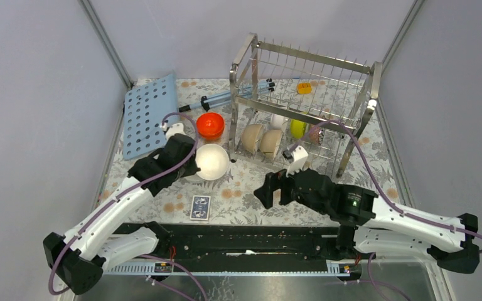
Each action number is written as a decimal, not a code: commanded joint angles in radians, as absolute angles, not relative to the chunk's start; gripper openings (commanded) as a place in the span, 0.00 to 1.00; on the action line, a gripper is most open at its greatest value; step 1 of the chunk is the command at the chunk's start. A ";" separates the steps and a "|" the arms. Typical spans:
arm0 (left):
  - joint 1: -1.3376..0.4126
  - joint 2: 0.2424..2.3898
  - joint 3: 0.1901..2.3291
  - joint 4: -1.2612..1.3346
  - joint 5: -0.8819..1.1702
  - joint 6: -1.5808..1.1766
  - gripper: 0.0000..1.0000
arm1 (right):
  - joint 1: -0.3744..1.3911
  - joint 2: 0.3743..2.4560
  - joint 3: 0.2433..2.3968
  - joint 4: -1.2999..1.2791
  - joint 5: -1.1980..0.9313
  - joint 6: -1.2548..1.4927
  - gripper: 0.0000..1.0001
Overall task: Unload the bowls from the dish rack
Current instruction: Place the bowl with the bowl.
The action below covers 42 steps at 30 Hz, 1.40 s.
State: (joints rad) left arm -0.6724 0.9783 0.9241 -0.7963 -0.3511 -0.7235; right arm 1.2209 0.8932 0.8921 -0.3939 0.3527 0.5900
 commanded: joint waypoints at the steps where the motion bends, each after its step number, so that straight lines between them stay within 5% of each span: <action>1: -0.543 0.921 0.970 -0.753 -0.298 -0.674 0.00 | 1.216 0.790 0.745 -0.272 0.278 0.574 1.00; 21: -0.254 1.015 0.789 -0.619 -0.168 -0.754 0.00 | 1.221 0.879 0.445 -0.045 0.115 0.726 0.99; 42: -0.230 1.134 0.748 -0.554 -0.134 -0.740 0.00 | 1.228 0.833 0.417 -0.063 0.147 0.746 0.98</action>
State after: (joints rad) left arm -0.2337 1.1343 0.7422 -0.6300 -0.1596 -0.7372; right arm 1.2232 0.8501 0.4210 -0.0700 0.1223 0.7357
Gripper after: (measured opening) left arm 0.021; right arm 0.985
